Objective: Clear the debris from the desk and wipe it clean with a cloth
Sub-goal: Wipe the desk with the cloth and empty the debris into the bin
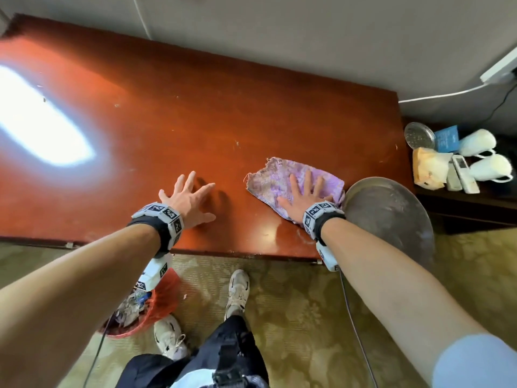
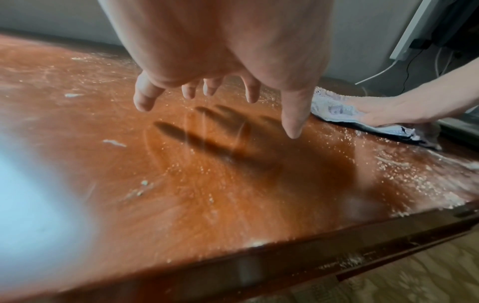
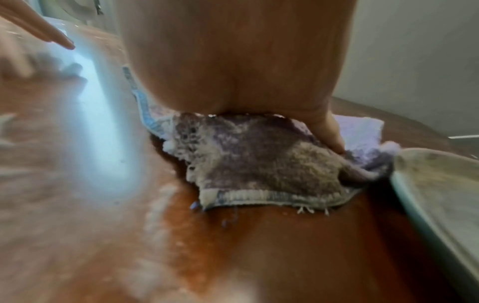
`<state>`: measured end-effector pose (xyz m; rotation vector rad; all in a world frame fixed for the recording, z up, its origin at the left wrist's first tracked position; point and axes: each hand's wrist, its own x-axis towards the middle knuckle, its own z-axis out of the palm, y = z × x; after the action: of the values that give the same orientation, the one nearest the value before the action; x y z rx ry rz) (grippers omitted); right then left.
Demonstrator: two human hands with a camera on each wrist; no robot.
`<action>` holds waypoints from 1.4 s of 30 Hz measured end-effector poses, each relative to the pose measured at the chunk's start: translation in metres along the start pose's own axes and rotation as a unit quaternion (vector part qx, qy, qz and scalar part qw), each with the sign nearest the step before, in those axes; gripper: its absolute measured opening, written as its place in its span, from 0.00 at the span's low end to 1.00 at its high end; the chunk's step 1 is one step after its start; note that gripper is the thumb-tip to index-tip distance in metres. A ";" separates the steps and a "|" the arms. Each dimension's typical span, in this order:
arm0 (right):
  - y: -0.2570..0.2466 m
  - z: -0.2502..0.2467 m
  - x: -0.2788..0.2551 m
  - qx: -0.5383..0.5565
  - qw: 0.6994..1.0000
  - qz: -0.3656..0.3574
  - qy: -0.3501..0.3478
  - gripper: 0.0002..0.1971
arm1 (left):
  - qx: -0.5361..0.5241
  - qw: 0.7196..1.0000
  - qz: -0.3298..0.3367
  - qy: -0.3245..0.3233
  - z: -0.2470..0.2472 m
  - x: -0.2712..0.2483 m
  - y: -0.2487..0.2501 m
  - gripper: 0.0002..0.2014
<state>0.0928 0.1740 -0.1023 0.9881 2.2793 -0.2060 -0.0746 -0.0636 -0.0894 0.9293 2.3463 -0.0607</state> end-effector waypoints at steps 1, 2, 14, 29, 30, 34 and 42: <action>-0.007 0.002 -0.004 -0.003 1.000 0.013 0.001 0.41 | 0.000 1.000 -0.002 -0.003 0.001 -0.002 -0.001 0.40; -0.014 0.003 -0.008 -0.010 1.000 0.022 0.008 0.42 | 0.000 1.000 -0.002 -0.003 0.001 -0.003 -0.001 0.40; -0.021 0.030 -0.007 -0.008 0.991 -0.100 0.086 0.36 | 0.020 1.000 0.017 0.011 -0.003 -0.003 -0.009 0.40; -0.029 0.068 -0.050 0.081 0.992 0.023 0.091 0.35 | -0.012 0.999 0.037 0.005 0.010 -0.022 -0.036 0.39; -0.036 0.071 -0.052 0.090 0.991 0.036 0.091 0.35 | -0.012 0.999 0.034 0.004 0.012 -0.025 -0.042 0.39; -0.062 0.078 -0.062 0.117 0.986 0.076 0.090 0.36 | -0.015 1.000 0.026 0.000 0.018 -0.033 -0.062 0.40; -0.166 0.096 -0.097 0.135 0.981 0.012 0.139 0.37 | -0.017 0.999 0.022 0.016 0.016 -0.038 -0.081 0.39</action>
<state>0.0740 -0.0375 -0.1350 1.2482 2.5372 -0.3992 -0.0957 -0.1516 -0.0952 0.9709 2.3483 0.0131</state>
